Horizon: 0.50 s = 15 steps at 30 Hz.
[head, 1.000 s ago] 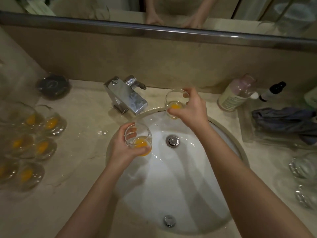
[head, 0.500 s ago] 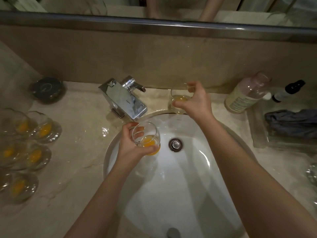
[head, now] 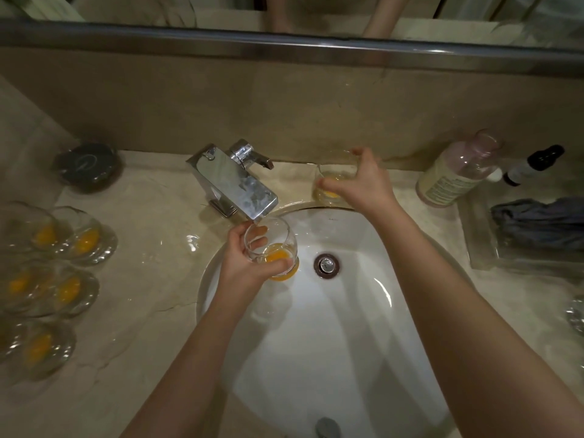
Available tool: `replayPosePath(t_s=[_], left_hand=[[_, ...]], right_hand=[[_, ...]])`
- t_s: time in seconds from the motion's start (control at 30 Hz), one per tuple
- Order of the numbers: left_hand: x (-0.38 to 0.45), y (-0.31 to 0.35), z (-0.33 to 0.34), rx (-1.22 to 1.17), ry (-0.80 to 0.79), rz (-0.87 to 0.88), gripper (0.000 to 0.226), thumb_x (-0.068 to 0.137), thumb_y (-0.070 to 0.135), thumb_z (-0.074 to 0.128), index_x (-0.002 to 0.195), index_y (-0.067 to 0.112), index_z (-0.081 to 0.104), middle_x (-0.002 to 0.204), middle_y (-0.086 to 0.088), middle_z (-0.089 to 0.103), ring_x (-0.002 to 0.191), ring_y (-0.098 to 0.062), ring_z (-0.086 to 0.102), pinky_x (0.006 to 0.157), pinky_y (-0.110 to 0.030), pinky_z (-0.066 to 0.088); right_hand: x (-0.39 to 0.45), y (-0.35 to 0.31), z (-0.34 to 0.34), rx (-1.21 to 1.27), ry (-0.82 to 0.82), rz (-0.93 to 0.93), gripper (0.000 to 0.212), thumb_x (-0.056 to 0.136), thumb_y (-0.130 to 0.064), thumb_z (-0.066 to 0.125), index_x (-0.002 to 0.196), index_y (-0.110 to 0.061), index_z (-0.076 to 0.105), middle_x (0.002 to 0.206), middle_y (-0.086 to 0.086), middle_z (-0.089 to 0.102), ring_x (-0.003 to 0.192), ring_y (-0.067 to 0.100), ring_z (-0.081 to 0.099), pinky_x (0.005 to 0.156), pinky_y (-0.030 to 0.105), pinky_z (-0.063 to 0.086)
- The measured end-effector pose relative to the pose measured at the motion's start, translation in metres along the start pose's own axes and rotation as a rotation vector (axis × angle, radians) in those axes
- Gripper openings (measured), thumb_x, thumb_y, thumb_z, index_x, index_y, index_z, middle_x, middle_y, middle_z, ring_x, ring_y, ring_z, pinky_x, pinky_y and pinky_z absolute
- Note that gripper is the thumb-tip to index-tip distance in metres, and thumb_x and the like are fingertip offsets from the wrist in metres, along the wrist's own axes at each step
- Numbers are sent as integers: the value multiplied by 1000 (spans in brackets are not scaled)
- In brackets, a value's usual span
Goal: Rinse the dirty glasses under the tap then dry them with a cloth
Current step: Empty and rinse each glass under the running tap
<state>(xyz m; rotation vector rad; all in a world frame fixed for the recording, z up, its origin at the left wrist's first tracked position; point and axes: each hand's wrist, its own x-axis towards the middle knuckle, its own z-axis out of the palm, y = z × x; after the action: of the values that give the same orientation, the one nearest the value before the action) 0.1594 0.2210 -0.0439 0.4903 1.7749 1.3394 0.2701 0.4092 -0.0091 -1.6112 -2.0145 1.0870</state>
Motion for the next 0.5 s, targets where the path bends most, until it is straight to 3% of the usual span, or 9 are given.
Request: replayPosePath(t_s=[0.17, 0.3, 0.43, 0.5], left_hand=[[5, -2, -6, -41, -8, -7, 101, 35, 22, 87, 129, 17, 51, 121, -2, 64, 112, -16, 63, 82, -23, 55], [9, -1, -10, -86, -20, 2, 88, 43, 12, 83, 126, 15, 53, 120, -4, 64, 114, -19, 62, 73, -16, 55], [13, 0, -15, -99, -55, 3, 82, 36, 22, 85, 114, 23, 59, 118, -5, 66, 111, -18, 64, 75, -18, 54], [15, 0, -17, -106, -67, -1, 81, 36, 26, 85, 113, 26, 59, 118, -2, 67, 110, -16, 64, 76, -19, 53]], right_hand=[[-7, -35, 4, 90, 98, -174, 54, 87, -32, 68, 133, -8, 51, 134, 7, 53, 124, 20, 48, 99, 24, 35], [-6, -51, 27, 336, -121, -154, 38, 96, -24, 60, 130, -7, 57, 123, 6, 63, 109, 13, 57, 100, 26, 44], [-2, -50, 57, 532, -315, -44, 41, 99, -28, 55, 135, -10, 54, 125, 5, 60, 119, 17, 56, 107, 34, 43], [-2, -49, 67, 560, -360, -53, 40, 99, -28, 53, 136, -12, 54, 128, 3, 60, 121, 16, 55, 105, 30, 42]])
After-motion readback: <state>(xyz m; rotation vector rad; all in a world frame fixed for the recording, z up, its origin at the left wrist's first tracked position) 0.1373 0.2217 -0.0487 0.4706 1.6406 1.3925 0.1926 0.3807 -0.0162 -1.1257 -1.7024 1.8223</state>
